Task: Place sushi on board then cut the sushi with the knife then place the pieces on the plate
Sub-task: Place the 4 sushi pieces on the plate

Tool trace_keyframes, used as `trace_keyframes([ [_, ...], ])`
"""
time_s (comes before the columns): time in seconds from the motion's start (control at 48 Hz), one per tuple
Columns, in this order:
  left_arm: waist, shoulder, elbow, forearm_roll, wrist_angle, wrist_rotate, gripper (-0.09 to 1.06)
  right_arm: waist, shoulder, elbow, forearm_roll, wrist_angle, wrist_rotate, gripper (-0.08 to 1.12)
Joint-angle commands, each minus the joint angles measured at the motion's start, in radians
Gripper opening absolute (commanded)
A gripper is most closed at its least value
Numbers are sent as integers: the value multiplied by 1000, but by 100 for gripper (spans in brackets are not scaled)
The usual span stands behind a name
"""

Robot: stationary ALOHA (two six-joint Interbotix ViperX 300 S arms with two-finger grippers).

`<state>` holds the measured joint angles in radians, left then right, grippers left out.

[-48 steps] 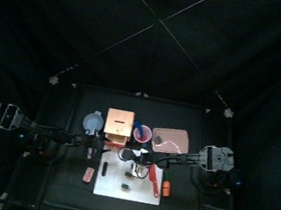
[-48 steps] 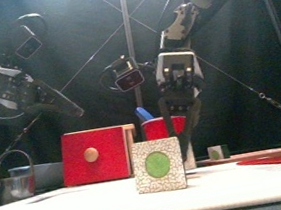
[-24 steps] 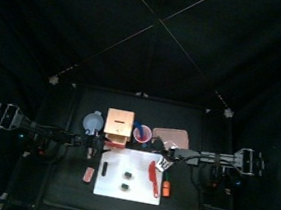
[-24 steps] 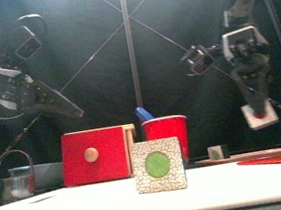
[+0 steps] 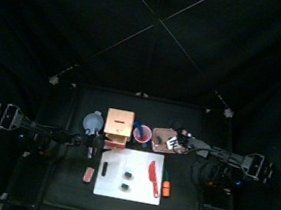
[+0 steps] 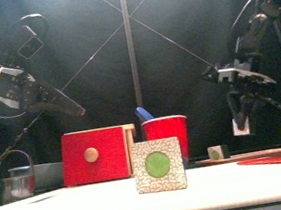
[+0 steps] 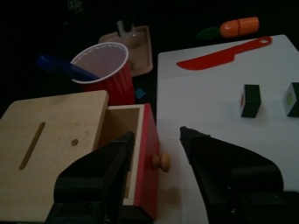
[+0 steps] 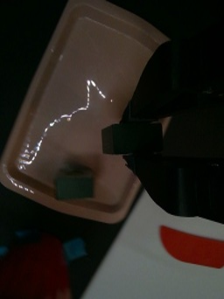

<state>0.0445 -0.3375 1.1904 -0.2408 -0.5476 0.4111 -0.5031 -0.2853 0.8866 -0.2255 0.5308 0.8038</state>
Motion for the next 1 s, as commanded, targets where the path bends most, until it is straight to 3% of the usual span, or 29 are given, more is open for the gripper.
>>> trace_keyframes([
  [0.021,3,-2,-18,0,-9,0,83,-40,72,-54,-3,-17,8,58],
  [0.292,3,-2,-12,3,-9,2,83,-35,186,-104,9,-64,6,65],
  [0.521,3,-3,-5,3,-9,2,83,-14,196,-109,29,-46,8,74],
  [0.771,3,-2,-2,3,-8,2,83,26,167,-112,75,14,8,77],
  [1.0,0,-2,-5,3,-8,0,83,86,26,-117,143,115,12,77],
])
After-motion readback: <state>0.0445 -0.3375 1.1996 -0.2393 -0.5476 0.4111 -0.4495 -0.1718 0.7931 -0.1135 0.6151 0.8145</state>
